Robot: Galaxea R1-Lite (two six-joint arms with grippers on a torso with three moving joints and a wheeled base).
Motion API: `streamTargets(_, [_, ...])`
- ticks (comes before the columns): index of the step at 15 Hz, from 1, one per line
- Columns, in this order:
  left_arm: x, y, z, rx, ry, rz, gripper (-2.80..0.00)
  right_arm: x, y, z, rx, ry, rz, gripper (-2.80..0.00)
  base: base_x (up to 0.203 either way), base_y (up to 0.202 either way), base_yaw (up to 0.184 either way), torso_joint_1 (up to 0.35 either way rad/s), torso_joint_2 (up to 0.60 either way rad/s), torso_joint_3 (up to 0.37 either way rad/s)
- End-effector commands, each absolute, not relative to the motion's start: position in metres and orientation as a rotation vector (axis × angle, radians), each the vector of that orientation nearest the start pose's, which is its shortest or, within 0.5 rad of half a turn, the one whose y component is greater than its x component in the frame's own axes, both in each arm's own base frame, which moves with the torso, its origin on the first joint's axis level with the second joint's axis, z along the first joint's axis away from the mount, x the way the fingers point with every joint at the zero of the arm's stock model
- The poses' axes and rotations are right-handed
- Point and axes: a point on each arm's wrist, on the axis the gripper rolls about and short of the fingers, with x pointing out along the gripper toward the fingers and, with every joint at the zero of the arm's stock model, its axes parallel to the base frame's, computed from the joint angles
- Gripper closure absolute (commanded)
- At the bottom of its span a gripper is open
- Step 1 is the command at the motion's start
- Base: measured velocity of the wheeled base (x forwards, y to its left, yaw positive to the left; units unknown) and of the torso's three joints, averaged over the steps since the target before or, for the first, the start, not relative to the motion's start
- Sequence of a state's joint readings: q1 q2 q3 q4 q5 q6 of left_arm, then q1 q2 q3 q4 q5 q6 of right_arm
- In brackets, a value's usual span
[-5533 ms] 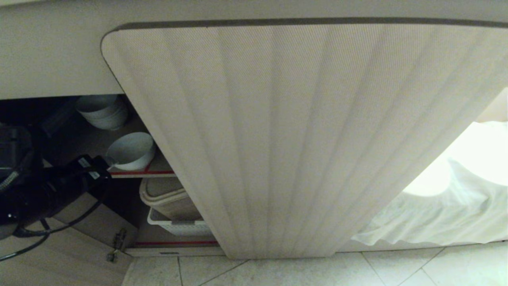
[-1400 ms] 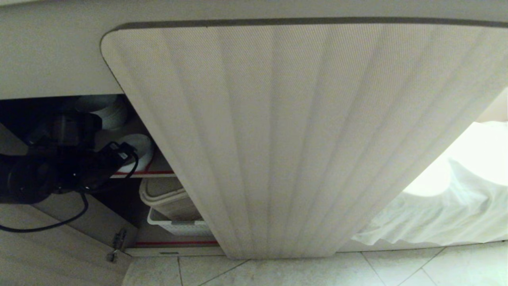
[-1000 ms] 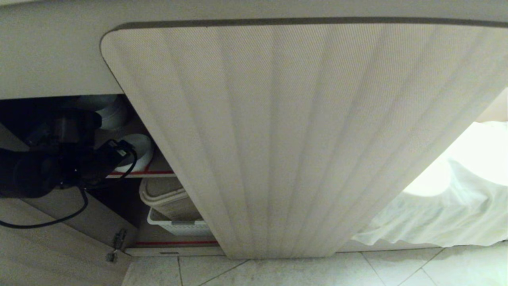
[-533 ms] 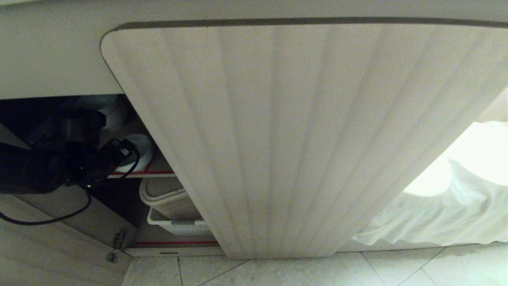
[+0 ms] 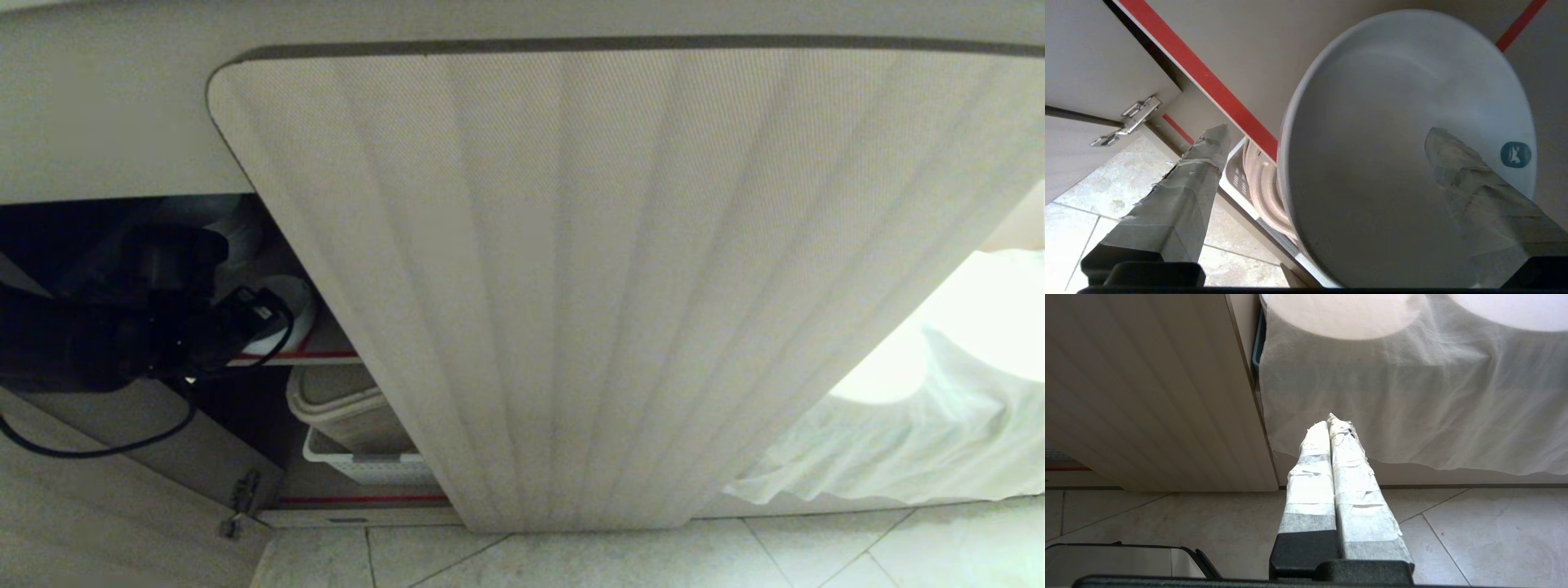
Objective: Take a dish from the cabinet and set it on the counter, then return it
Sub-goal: Take the bowl from the cabinet
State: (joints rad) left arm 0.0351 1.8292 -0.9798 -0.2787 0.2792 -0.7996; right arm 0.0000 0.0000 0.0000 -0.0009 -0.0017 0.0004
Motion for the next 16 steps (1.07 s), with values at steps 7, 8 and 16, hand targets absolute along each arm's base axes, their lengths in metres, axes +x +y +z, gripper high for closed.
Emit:
streamTargets(7, [0.343,0.019,0.156,-0.697,0.467,0.538,-2.8,-0.023,0.0,0.076,0.002,-0.001,0.0,0.0,0.0,0.0,0.0,0.0,0.0,0.0])
streamTargets(8, [0.344,0.019,0.155,-0.695,0.479,0.544,-2.8,-0.023,0.0,0.075,0.0,0.0,-0.002,0.0,0.0,0.0,0.0,0.0,0.0,0.0])
streamTargets(16, [0.347,0.019,0.157,-0.683,0.551,0.57,-2.8,-0.023,0.0,0.076,0.001,-0.002,-0.002,0.0,0.0,0.0,0.0,0.0,0.0,0.0])
